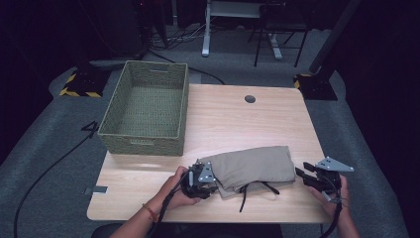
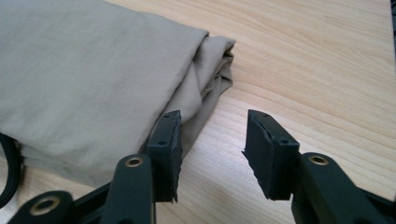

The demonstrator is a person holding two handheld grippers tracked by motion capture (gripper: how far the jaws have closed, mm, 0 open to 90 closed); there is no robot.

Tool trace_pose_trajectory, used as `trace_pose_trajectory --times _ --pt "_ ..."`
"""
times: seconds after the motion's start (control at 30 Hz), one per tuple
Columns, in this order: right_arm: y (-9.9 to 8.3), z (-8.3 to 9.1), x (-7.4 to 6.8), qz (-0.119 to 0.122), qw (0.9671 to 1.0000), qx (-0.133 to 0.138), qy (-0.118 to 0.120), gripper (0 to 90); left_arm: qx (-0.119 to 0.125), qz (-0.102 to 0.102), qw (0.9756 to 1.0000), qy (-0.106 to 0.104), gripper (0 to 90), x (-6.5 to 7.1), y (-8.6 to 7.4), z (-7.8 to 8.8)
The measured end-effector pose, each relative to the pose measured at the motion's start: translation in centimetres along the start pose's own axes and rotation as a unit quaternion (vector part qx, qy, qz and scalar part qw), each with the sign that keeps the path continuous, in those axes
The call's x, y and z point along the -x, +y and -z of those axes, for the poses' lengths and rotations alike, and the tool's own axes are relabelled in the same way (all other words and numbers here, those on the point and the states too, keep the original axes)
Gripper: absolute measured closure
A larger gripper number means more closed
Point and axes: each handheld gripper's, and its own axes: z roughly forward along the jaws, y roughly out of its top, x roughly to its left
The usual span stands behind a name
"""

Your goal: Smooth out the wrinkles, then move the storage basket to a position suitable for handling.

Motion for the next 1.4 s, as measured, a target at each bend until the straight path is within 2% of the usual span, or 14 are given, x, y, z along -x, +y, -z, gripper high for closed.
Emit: trace_pose_trajectory --times 0.17,0.27,0.5,0.53,0.57,0.6,0.73,0.8,0.87,0.97,1.23,1.3,1.37,1.4 --pt "-0.1 -0.5 0.4 -0.001 0.9998 -0.014 -0.012 49.8 0.035 0.043 0.9973 0.049 34.6 -1.0 -0.9 2.7" --pt "-0.4 -0.9 0.6 -0.011 0.9996 -0.024 -0.010 48.0 0.065 0.068 0.9928 0.074 25.6 -2.0 -1.2 4.3" --pt "-0.4 -1.1 0.5 -0.010 0.9997 -0.024 -0.006 44.8 0.116 0.099 0.9762 0.154 23.5 -4.6 -0.9 8.1" --pt "-0.4 -1.1 0.5 -0.010 0.9997 -0.024 -0.006 44.8 0.116 0.099 0.9762 0.154 23.4 -4.6 -0.9 8.1" --pt "-0.4 -1.2 0.5 -0.011 0.9996 -0.024 -0.005 44.6 0.119 0.114 0.9709 0.174 23.4 -5.4 -0.9 8.5" --pt "-0.4 -1.1 0.6 -0.011 0.9998 -0.018 -0.001 44.0 0.127 0.134 0.9663 0.179 23.4 -6.4 -1.1 8.8" --pt "-0.6 -1.0 0.6 0.003 0.9998 -0.018 0.001 43.5 0.162 0.168 0.9587 0.163 34.1 -8.2 -1.8 9.1" --pt "-0.6 -0.9 0.5 0.001 0.9999 -0.017 0.000 43.5 0.161 0.165 0.9550 0.187 27.4 -7.9 -1.6 9.2" --pt "-0.6 -0.9 0.4 0.002 0.9998 -0.018 0.002 43.5 0.166 0.153 0.9563 0.186 27.0 -7.6 -1.4 9.6" --pt "-0.6 -1.1 0.2 0.008 0.9997 -0.022 0.003 43.5 0.152 0.155 0.9549 0.203 24.5 -7.8 -0.9 9.6" --pt "-0.7 -1.3 0.2 0.010 0.9996 -0.027 0.006 43.3 0.126 0.212 0.9531 0.175 23.2 -11.1 -0.4 6.9" --pt "-0.7 -1.3 0.2 0.009 0.9995 -0.028 0.008 43.2 0.109 0.211 0.9552 0.177 31.6 -11.5 -0.3 6.0" --pt "-0.8 -1.4 0.2 0.009 0.9994 -0.031 0.009 43.1 0.092 0.192 0.9546 0.208 47.7 -11.5 -0.1 5.3" --pt "-0.8 -1.4 0.2 0.009 0.9994 -0.031 0.009 43.1 0.084 0.175 0.9577 0.212 51.9 -11.6 0.0 5.1"
